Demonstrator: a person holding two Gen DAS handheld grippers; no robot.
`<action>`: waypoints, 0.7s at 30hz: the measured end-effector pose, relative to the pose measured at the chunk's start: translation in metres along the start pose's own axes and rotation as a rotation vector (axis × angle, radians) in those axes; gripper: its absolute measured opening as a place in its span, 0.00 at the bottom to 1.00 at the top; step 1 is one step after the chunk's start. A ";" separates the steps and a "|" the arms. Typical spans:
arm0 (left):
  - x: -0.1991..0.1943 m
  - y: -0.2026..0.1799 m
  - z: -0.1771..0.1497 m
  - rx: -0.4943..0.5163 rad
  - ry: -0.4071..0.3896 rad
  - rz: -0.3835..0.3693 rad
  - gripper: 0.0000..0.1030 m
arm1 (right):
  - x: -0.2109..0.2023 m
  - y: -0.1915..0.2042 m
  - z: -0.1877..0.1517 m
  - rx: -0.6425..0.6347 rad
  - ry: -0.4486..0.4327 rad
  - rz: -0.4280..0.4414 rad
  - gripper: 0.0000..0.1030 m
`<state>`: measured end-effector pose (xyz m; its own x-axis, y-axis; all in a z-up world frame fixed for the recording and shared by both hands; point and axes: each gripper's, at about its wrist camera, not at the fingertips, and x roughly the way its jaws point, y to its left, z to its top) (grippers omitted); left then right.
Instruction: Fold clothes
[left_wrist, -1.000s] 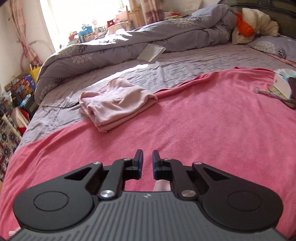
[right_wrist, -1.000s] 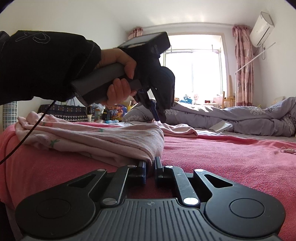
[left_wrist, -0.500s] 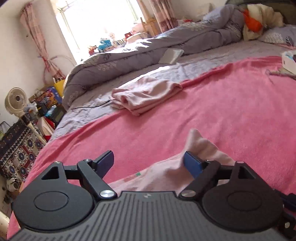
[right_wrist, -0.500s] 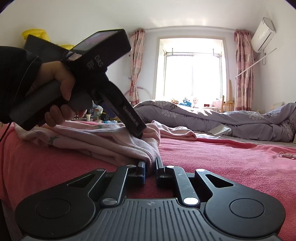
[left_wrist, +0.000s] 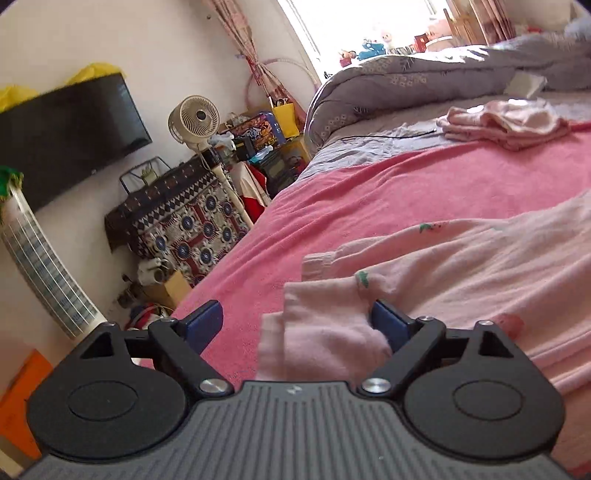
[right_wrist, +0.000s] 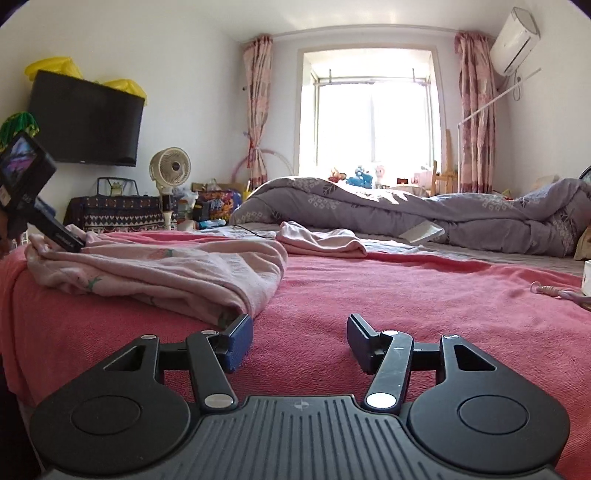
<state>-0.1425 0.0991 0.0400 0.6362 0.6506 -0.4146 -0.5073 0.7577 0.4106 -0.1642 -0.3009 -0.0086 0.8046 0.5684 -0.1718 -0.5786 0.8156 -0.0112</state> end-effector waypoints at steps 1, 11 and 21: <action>-0.005 0.005 0.001 -0.039 -0.014 -0.019 0.85 | -0.003 0.003 0.014 -0.004 -0.045 0.021 0.57; -0.005 -0.056 0.009 0.035 -0.091 -0.124 0.88 | 0.132 0.055 0.075 0.140 0.081 0.258 0.66; 0.016 0.016 -0.033 -0.082 -0.024 -0.035 1.00 | 0.153 -0.025 0.035 0.290 0.326 -0.057 0.65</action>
<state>-0.1596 0.1233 0.0132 0.6676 0.6234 -0.4071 -0.5303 0.7819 0.3277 -0.0219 -0.2307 0.0001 0.7232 0.4954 -0.4812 -0.4351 0.8679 0.2396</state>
